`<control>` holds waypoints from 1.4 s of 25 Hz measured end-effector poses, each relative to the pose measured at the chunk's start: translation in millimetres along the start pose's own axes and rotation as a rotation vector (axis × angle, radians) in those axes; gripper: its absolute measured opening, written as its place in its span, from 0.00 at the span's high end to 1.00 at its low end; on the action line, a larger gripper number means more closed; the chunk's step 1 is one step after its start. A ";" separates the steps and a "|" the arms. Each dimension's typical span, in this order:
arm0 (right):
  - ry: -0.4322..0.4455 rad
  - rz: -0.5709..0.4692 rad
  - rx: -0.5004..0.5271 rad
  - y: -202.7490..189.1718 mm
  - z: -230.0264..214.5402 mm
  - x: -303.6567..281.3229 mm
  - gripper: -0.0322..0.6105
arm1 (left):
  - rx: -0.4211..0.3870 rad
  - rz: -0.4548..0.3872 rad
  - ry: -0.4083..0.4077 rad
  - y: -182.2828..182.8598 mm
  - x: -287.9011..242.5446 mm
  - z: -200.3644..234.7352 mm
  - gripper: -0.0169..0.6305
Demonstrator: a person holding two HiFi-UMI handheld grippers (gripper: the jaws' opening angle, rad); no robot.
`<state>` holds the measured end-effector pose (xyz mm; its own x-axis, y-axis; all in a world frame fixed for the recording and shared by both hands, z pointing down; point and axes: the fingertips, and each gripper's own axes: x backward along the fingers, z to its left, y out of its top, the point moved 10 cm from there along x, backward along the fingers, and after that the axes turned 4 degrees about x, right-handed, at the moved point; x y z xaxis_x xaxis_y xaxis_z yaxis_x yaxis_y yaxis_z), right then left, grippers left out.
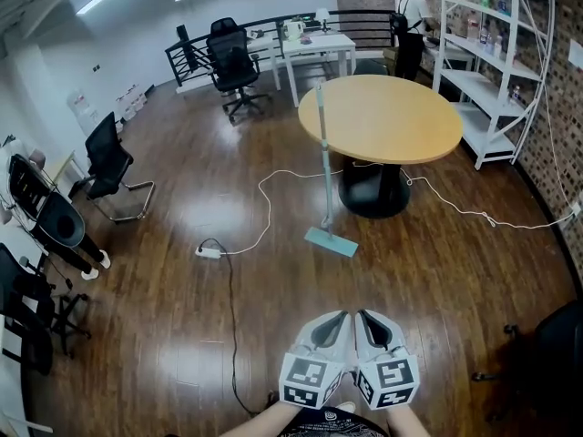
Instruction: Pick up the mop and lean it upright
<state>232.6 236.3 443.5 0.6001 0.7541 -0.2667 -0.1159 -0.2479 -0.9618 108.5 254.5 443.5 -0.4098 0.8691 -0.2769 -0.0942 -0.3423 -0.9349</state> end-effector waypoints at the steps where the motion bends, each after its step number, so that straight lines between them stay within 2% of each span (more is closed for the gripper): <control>1: 0.000 0.000 0.002 2.6 -4.1 -6.7 0.95 | 0.003 -0.004 0.002 3.2 -6.5 4.8 0.97; 7: -0.005 0.003 0.017 20.8 -19.6 -72.8 0.95 | 0.025 -0.016 -0.002 24.8 -53.9 57.6 0.97; 19: -0.018 0.020 0.005 77.4 -29.2 -222.2 0.95 | 0.016 -0.038 -0.037 97.9 -129.3 180.4 0.97; 35: 0.002 0.012 0.005 102.4 -54.8 -351.1 0.95 | 0.052 -0.027 -0.017 123.7 -199.0 276.9 0.97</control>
<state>53.4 -87.3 441.9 0.6006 0.7496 -0.2781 -0.1273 -0.2537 -0.9589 -72.8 -59.7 444.4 -0.4214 0.8725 -0.2472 -0.1527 -0.3370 -0.9291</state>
